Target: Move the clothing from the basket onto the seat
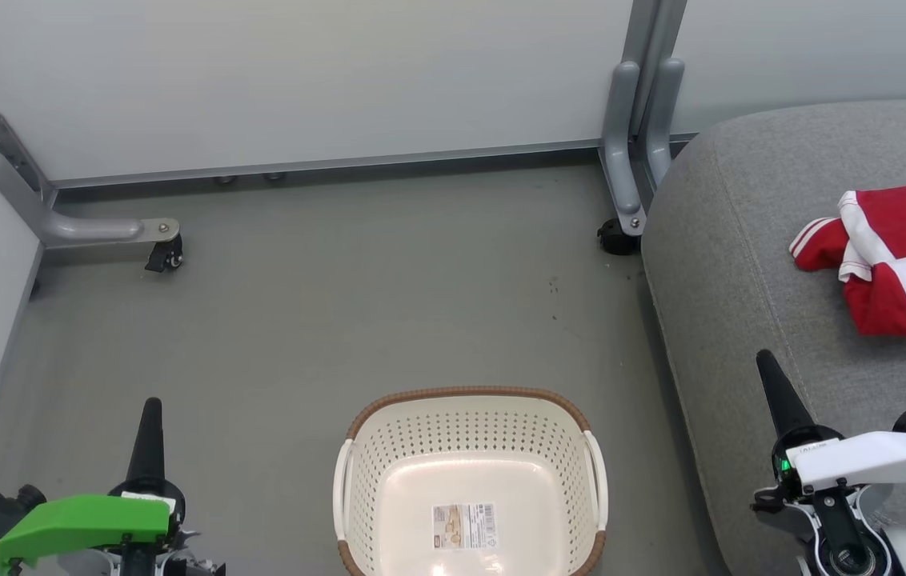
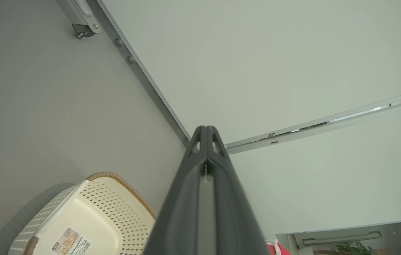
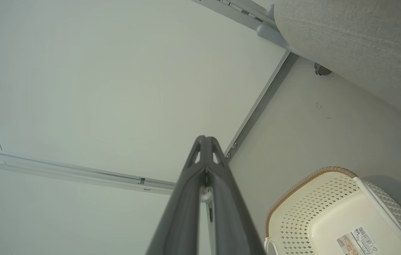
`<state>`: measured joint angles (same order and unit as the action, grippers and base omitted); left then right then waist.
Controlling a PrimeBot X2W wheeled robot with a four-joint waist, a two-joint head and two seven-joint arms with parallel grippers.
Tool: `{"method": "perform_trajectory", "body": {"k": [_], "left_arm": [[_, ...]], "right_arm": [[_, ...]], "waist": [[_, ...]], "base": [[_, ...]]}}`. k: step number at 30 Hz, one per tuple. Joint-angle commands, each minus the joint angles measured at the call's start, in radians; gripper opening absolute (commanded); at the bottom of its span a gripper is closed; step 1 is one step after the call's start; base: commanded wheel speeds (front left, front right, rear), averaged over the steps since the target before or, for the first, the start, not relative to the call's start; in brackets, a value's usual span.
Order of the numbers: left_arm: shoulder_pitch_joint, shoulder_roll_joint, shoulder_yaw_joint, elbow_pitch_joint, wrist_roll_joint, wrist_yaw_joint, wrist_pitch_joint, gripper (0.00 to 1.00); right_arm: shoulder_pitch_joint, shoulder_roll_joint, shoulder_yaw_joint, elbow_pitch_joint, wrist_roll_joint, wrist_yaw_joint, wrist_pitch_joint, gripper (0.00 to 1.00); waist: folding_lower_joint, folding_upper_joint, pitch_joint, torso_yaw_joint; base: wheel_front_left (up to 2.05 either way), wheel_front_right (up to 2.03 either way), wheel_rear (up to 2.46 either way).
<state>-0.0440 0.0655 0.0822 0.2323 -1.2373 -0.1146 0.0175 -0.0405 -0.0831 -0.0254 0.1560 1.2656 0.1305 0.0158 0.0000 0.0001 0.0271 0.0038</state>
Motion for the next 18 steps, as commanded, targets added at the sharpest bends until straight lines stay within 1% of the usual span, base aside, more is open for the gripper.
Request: {"method": "perform_trajectory", "body": {"k": [1, 18], "left_arm": [[-0.024, -0.001, 0.005, -0.004, -0.023, -0.007, 0.006, 0.0], [-0.043, -0.006, 0.017, 0.004, -0.167, -0.012, 0.044, 0.0]], "right_arm": [[-0.017, -0.006, -0.006, 0.0, 0.026, 0.0, 0.003, 0.0], [-0.038, -0.004, -0.021, 0.036, 0.173, 0.0, 0.029, 0.0]], "waist": [[0.0, -0.0001, -0.001, 0.0], [0.0, -0.0001, -0.009, -0.001]], "base": [[0.0, 0.0, 0.0], [0.0, 0.0, 0.0]]}}
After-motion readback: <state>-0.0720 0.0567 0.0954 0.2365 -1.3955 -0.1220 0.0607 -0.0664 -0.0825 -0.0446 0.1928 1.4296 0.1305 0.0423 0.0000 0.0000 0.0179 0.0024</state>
